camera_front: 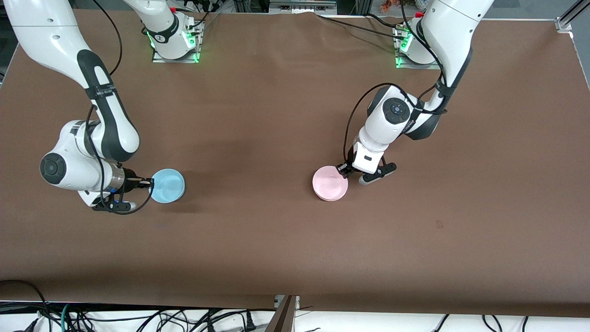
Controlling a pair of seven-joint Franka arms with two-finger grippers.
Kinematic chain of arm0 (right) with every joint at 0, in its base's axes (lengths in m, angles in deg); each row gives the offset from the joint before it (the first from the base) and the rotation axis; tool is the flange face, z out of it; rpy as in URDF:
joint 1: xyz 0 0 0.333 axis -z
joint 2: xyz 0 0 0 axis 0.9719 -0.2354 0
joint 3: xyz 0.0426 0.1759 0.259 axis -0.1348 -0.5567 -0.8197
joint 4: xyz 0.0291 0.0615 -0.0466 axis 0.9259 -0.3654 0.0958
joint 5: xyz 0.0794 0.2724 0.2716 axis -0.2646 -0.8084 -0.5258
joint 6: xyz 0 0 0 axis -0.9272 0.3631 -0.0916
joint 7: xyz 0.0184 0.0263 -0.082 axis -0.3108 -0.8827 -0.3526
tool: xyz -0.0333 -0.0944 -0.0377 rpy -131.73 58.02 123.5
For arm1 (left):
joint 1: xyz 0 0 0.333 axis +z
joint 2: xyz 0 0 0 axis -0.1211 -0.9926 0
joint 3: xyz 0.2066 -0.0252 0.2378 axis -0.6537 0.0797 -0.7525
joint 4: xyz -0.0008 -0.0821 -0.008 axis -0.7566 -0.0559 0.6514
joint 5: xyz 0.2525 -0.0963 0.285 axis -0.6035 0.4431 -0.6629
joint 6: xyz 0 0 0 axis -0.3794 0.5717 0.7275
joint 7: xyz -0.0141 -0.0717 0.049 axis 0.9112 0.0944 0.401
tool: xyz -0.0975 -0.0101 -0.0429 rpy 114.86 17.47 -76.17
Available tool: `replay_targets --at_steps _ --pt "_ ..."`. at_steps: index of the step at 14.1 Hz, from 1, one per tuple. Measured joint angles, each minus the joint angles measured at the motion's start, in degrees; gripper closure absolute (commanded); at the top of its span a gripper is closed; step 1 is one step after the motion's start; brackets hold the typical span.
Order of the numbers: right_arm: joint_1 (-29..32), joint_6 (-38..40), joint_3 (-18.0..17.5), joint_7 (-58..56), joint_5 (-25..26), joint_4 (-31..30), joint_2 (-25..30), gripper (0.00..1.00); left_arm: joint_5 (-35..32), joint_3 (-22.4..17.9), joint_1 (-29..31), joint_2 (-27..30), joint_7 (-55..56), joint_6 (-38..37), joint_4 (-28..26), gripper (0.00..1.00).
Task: Stack pink and blue bowls on white bowl
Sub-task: 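Carry the blue bowl toward the stacked bowls with the right gripper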
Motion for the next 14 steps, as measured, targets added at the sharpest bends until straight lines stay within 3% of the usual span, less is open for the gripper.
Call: replay_targets --at_steps 4,12,14 --pt "-0.2 6.2 -4.1 0.1 -3.6 3.5 2.3 1.00 -0.4 -0.1 0.0 -0.2 0.0 0.0 0.0 1.00" --pt "-0.6 6.6 -12.5 7.9 -4.1 5.1 2.9 1.00 -0.4 -0.4 0.0 -0.7 0.0 0.0 0.0 1.00" --pt "-1.7 6.6 -13.1 10.2 -4.1 5.6 2.9 1.00 -0.4 -0.4 -0.1 -0.8 0.0 0.0 0.0 0.89"
